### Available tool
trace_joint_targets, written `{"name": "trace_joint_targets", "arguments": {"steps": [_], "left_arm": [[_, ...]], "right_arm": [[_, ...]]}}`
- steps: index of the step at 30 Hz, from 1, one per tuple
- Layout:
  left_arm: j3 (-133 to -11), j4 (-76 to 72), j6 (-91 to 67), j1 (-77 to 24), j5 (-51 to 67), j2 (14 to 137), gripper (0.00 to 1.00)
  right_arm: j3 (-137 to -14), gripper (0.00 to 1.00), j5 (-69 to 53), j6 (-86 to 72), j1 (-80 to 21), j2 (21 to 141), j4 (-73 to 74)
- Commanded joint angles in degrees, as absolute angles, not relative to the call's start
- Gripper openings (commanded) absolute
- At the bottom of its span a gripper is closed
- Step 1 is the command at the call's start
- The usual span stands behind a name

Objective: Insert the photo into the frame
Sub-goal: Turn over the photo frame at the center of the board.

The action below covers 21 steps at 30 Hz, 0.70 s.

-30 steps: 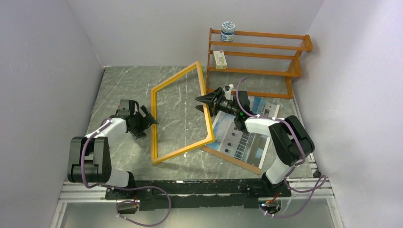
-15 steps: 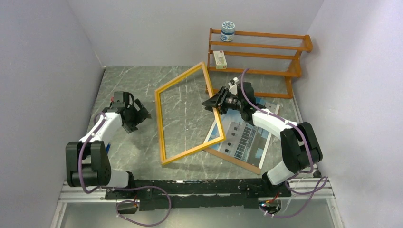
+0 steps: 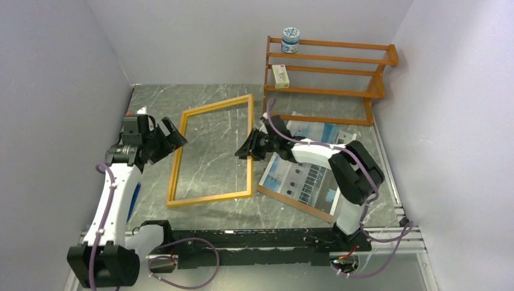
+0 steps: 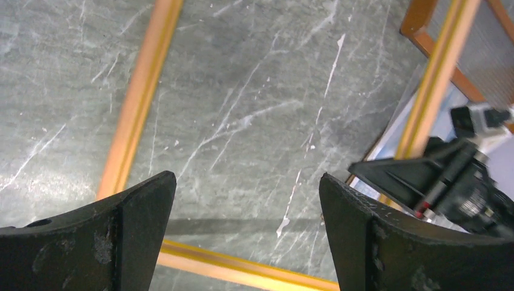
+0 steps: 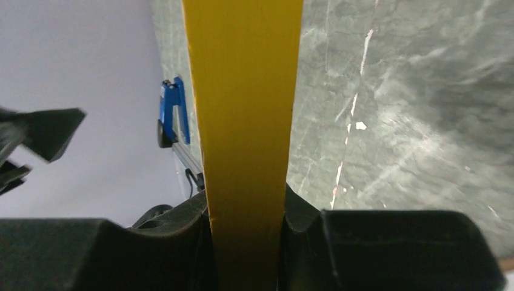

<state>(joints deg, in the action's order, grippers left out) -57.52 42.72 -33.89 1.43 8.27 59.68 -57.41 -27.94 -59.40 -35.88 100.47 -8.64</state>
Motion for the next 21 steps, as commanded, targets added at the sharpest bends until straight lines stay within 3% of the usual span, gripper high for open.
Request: {"name": "trace_joint_targets", "arguments": {"steps": [1, 10, 17, 21], "left_arm": [[-58.45, 46.88, -32.78, 1.58, 9.77, 54.27, 0.94], [-58.05, 48.95, -33.19, 1.58, 12.40, 50.27, 0.94], [-57.58, 50.60, -30.13, 1.56, 12.99, 48.37, 0.94], [-59.15, 53.58, -27.69, 1.58, 13.55, 49.86, 0.94]], "right_arm": [[-64.64, 0.29, -23.09, -56.90, -39.46, 104.06, -7.81], [-69.58, 0.31, -22.46, -56.02, -40.95, 111.83, -2.70], [-73.35, 0.58, -14.39, -54.18, -41.22, 112.38, 7.14], [-76.32, 0.66, -7.88, -51.77, -41.31, 112.43, 14.48]]}}
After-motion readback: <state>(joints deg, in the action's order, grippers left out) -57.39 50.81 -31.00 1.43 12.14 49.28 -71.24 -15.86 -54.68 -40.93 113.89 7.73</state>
